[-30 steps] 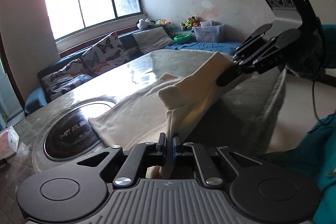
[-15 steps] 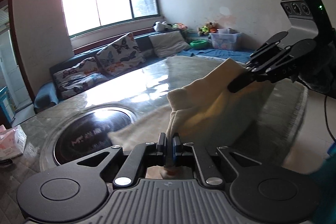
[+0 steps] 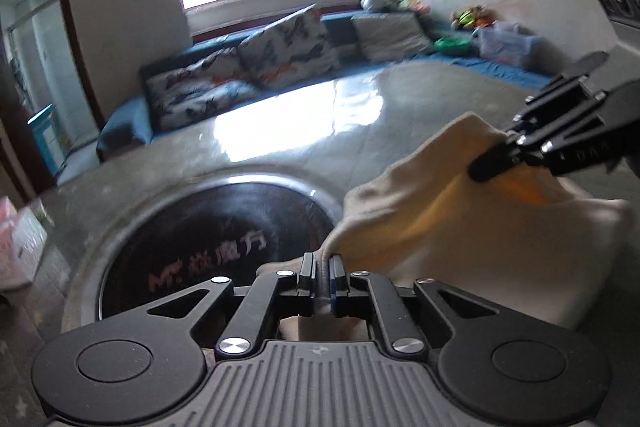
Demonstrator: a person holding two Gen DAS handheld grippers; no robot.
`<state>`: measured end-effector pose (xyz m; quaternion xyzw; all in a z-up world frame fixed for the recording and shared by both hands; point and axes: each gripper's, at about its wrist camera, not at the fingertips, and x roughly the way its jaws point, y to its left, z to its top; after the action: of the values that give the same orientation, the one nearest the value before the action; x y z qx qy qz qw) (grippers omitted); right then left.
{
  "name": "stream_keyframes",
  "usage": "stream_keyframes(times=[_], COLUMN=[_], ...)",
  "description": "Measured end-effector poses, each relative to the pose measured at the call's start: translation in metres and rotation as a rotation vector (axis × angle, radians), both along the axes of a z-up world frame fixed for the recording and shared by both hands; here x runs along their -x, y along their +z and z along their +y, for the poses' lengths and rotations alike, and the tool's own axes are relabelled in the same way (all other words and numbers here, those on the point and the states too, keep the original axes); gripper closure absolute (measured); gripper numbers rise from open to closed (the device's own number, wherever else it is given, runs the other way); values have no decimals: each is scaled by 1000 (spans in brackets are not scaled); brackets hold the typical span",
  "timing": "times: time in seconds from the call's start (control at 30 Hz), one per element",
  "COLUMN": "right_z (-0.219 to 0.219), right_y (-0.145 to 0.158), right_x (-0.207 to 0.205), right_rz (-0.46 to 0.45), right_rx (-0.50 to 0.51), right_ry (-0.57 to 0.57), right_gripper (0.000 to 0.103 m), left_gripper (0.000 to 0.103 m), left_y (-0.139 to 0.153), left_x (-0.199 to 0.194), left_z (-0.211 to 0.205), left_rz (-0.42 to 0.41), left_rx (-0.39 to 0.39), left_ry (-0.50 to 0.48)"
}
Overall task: Fold clothes
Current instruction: 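Lift the hem with both grippers and fold it toward the collar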
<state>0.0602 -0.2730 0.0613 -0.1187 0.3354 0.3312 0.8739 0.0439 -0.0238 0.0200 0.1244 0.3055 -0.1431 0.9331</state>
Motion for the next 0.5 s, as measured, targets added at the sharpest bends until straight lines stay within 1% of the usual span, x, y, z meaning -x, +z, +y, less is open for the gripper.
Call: stream_keyframes(times=[0.03, 0.07, 0.1, 0.13, 0.2, 0.27, 0.33, 0.37, 0.4, 0.43, 0.5], right_z=[2, 2, 2, 2, -1, -6, -9, -10, -11, -13, -14], right_y=[-8, -15, -21, -25, -29, -30, -27, -24, -23, -20, -15], right_x=[-4, -6, -8, -9, -11, -14, -14, -13, -12, -9, -2], right_rz=[9, 20, 30, 36, 36, 28, 16, 7, 1, -6, -28], right_rx=[7, 6, 3, -2, -11, -23, -30, -34, -39, -47, -65], right_ry=[-18, -30, -40, -52, -77, -105, -131, -145, -150, -149, -145], right_gripper=[88, 86, 83, 79, 68, 59, 55, 49, 45, 44, 33], left_gripper=[93, 91, 88, 88, 88, 88, 88, 88, 88, 88, 88], left_y=[-5, -7, -9, -9, -9, -6, -3, -1, 3, 7, 16], left_x=[-3, -6, -8, -11, -14, -18, -19, -19, -17, -15, -12], left_z=[0, 0, 1, 3, 6, 6, 7, 8, 8, 7, 6], left_rz=[8, 15, 22, 25, 29, 33, 35, 35, 30, 23, 6], left_rx=[-4, 0, 5, 8, 12, 20, 31, 38, 49, 57, 77], left_ry=[17, 29, 41, 50, 61, 65, 78, 82, 82, 81, 70])
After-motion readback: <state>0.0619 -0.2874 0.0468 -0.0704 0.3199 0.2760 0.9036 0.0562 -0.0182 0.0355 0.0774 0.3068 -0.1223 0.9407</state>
